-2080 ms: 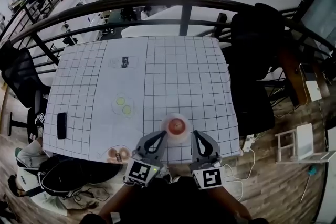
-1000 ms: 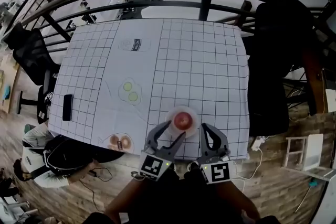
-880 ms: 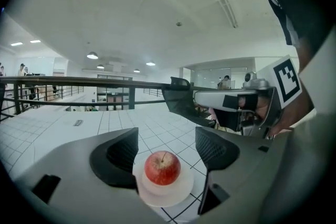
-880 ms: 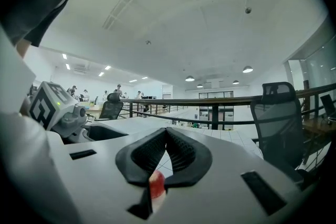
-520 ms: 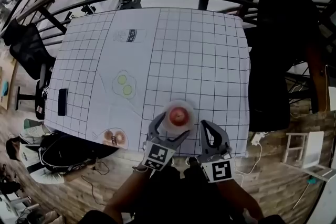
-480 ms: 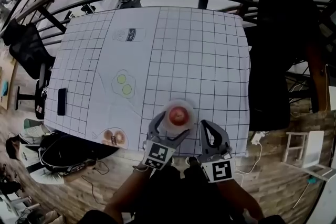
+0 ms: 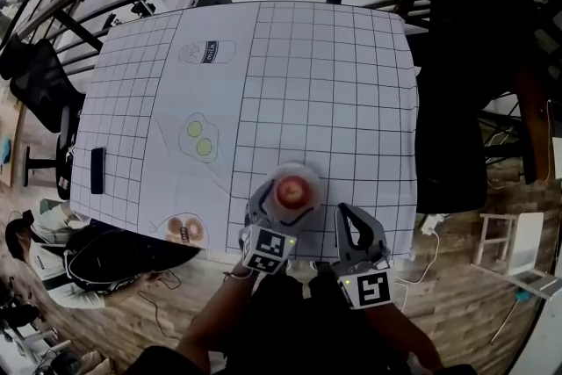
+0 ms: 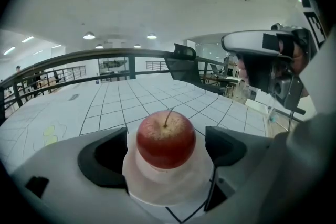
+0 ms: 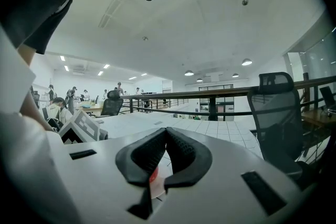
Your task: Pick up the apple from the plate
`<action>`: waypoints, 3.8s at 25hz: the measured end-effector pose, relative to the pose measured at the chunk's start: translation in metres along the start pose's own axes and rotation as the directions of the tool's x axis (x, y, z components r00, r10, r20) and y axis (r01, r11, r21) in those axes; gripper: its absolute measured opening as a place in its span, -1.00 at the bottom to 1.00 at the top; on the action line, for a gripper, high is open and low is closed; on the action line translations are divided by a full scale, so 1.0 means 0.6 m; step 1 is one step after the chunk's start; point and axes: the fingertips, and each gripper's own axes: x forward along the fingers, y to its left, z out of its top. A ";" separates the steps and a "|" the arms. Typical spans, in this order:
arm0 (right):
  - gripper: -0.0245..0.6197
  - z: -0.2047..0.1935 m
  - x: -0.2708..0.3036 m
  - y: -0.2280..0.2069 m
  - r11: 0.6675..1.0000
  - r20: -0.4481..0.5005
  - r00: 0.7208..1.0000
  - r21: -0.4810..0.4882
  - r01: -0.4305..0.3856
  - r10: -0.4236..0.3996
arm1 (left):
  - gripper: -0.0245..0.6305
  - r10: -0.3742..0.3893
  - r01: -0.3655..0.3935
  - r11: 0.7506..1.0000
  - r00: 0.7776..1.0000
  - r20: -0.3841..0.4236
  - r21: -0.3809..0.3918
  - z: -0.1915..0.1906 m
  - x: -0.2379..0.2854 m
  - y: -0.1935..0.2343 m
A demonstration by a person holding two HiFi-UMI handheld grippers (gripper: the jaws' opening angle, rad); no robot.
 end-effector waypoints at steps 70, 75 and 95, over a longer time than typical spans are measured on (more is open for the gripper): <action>-0.85 0.125 -0.008 -0.003 0.992 0.151 0.986 -0.118 -0.047 0.064 | 0.37 0.041 -0.056 0.997 0.971 0.234 0.055 0.263 -0.189 0.007; -0.85 0.141 0.002 0.002 0.988 0.154 0.983 -0.134 -0.079 0.099 | 0.37 0.062 -0.083 0.995 0.949 0.310 0.056 0.315 -0.220 0.015; -0.85 0.186 -0.021 -0.007 0.979 0.205 0.973 -0.193 -0.063 0.104 | 0.37 0.107 -0.142 0.988 0.900 0.422 0.053 0.363 -0.254 0.004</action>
